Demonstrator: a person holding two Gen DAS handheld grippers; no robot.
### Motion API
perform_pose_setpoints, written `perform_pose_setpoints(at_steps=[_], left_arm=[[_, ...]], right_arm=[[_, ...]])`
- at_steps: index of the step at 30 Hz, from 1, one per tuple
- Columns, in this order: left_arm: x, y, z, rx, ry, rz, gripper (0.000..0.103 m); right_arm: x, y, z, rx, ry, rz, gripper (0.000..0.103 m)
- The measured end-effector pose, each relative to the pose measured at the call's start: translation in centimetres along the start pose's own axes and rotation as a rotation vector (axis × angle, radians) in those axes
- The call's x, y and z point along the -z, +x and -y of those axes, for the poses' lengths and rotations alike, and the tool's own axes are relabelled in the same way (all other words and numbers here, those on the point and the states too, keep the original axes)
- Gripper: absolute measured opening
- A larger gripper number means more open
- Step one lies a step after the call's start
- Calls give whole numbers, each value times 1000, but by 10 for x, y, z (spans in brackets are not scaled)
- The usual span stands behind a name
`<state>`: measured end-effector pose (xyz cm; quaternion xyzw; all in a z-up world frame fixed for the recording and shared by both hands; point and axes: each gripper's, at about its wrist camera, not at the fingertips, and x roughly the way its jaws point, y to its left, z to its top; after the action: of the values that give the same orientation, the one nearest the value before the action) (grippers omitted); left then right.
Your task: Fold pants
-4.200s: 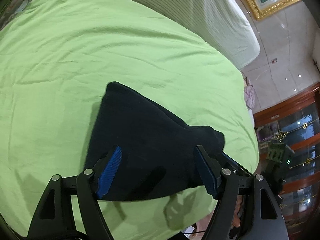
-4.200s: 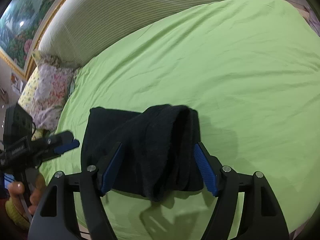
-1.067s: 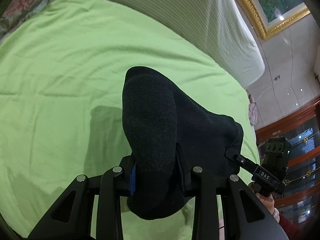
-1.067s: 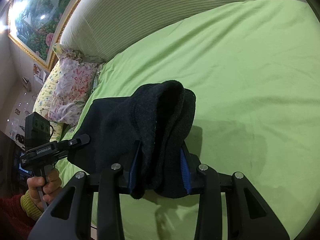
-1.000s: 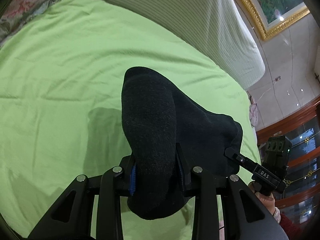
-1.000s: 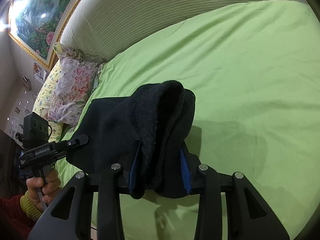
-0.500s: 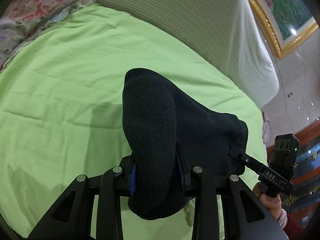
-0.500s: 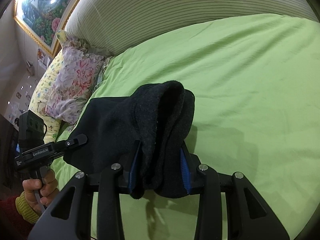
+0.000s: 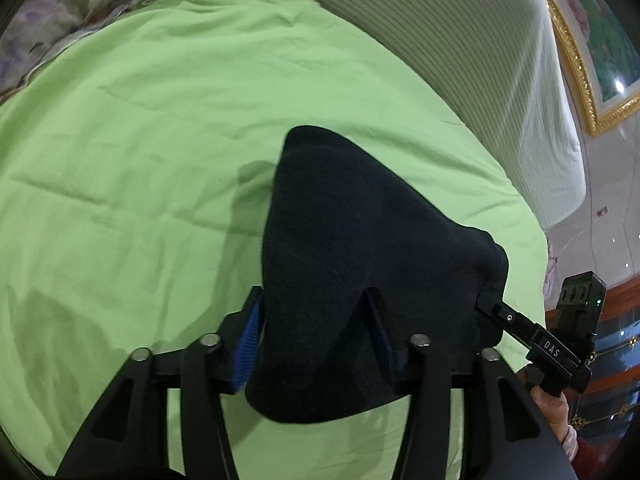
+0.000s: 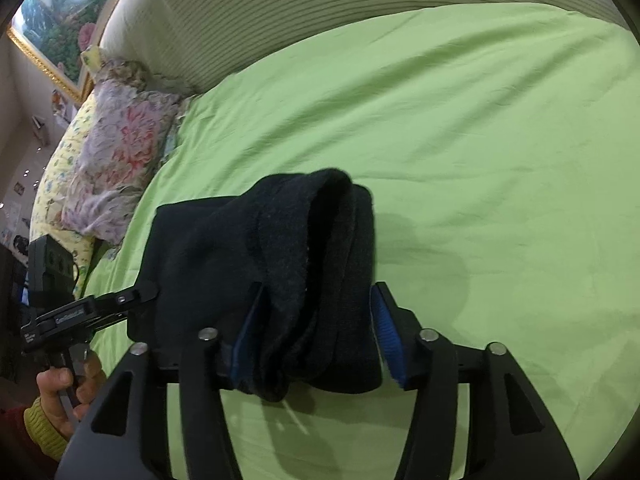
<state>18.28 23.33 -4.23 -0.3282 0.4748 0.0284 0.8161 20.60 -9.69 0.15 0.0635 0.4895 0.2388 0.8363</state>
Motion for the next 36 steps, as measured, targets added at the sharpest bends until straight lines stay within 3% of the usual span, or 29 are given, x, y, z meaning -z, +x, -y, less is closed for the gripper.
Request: perform_pose_setpoints(at_steps=[3,11,14,18,27,36], left_arm=[[1,-2,-5,-4,-11,3,62],[7,-15,-4,-26,-8,12,66],[9,-22,6,-40,24,26,66],[19,-33,21,-82,87,59,74],[45,-48,44,-160,179,121,80],[72,-59,53,-219,229,223,81]], right_arm=[[3,-3,9,9,15,6,67],[12,-20,22,22,47,28,70],[14,-28,21,28,55,43,70],[19,-36,11,36,38,59,70],[38,-50,-27,37,-66,118,75],[71,-57,-66,130,-285,228,86]])
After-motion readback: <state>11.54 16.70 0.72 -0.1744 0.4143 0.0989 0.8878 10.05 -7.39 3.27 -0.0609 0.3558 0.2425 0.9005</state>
